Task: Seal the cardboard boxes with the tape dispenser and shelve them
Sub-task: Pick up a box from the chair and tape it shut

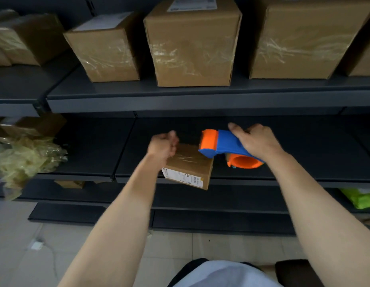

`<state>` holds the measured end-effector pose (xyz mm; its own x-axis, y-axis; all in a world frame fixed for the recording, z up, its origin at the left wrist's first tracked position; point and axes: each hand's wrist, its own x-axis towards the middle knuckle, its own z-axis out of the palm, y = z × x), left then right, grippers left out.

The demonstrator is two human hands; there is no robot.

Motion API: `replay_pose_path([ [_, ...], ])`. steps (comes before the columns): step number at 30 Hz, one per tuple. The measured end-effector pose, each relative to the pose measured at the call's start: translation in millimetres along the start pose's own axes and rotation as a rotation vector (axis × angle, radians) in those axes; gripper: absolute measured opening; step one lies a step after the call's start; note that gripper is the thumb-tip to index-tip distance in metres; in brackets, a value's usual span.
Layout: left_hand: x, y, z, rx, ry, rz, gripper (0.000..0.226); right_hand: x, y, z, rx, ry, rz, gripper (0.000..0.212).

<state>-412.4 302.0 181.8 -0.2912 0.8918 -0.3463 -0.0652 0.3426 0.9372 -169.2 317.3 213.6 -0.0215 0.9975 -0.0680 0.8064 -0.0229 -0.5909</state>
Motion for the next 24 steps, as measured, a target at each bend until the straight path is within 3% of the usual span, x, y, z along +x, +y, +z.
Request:
replay_pose_path([
  [6,11,-7,-48,0.13,-0.044,-0.126,0.035,-5,45,-15,-0.075,-0.099,0.103,0.074],
  [13,14,-8,-52,0.025,-0.037,-0.229,0.058,-6,45,-1,-0.104,-0.124,0.092,0.069],
  [18,25,-12,-46,0.406,0.034,-0.045,0.032,-4,41,7,-0.096,-0.123,0.112,0.066],
  [24,37,-23,-47,0.453,0.066,-0.108,0.033,-2,43,14,-0.113,-0.123,0.127,0.068],
])
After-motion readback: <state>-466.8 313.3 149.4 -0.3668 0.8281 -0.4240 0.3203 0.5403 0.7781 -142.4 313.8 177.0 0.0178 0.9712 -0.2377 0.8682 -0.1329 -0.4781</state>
